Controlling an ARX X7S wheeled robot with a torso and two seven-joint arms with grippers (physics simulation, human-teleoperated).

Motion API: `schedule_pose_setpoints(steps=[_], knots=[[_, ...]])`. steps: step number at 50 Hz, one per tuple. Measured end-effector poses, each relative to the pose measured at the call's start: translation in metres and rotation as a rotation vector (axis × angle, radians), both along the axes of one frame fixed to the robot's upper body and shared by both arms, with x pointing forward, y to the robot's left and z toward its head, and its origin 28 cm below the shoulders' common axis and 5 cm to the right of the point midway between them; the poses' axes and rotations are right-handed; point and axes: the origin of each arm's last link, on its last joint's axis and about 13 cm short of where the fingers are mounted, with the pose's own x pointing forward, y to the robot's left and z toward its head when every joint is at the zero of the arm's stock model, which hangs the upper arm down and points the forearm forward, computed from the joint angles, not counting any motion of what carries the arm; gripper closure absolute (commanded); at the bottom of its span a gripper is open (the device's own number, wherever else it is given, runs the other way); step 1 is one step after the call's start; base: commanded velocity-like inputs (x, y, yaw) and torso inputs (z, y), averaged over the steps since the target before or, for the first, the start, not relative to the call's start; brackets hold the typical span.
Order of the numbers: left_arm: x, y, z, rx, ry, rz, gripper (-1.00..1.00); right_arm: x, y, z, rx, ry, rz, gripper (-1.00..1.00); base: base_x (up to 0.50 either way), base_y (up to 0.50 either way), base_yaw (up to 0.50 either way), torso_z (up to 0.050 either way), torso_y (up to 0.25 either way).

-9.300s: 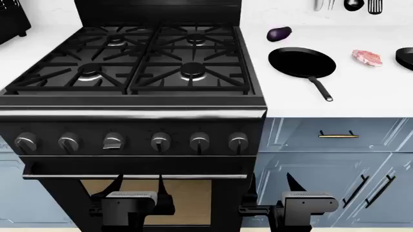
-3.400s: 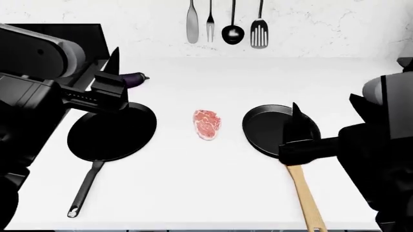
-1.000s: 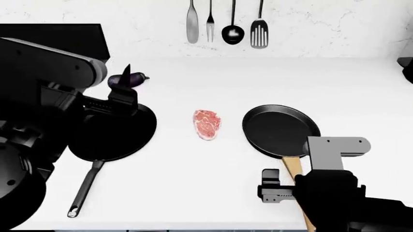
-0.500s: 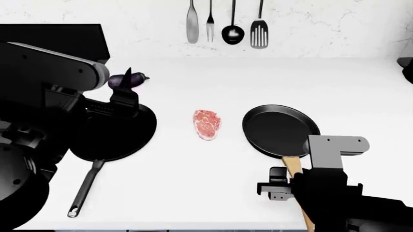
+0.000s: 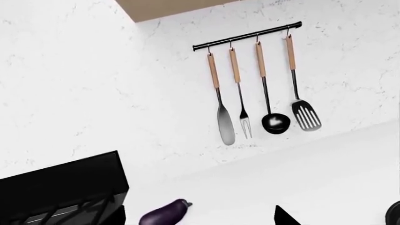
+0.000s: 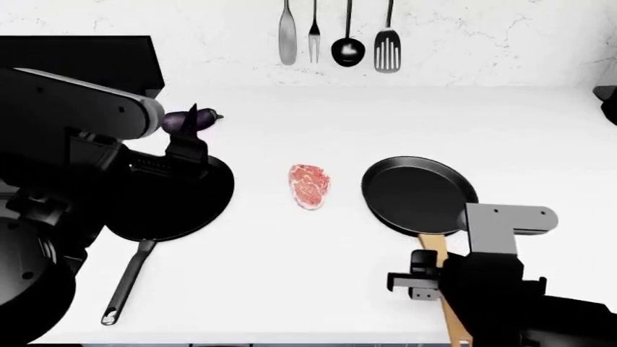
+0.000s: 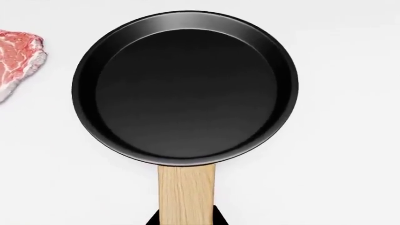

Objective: Place both pans onto different burners. Then place the eggplant and the lamb chop on different pans.

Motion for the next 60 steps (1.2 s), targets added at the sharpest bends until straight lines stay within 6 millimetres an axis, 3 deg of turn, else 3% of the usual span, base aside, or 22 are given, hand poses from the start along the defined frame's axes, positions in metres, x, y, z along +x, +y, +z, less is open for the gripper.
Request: schedule_pose_setpoints(steps=[39, 60], knots=[[-0.012, 0.0, -0.016, -0.042, 0.074, 0.01, -1.0, -0.016, -0.006, 0.023, -0.071, -0.153, -0.03, 1.0, 0.0, 0.0, 0.0, 0.0, 0.001], [-0.047, 0.008, -0.016, -0.054, 0.301, 0.057, -1.0, -0.013, -0.009, 0.027, -0.06, -0.192, -0.036, 1.0, 0.0, 0.0, 0.0, 0.001, 0.001]])
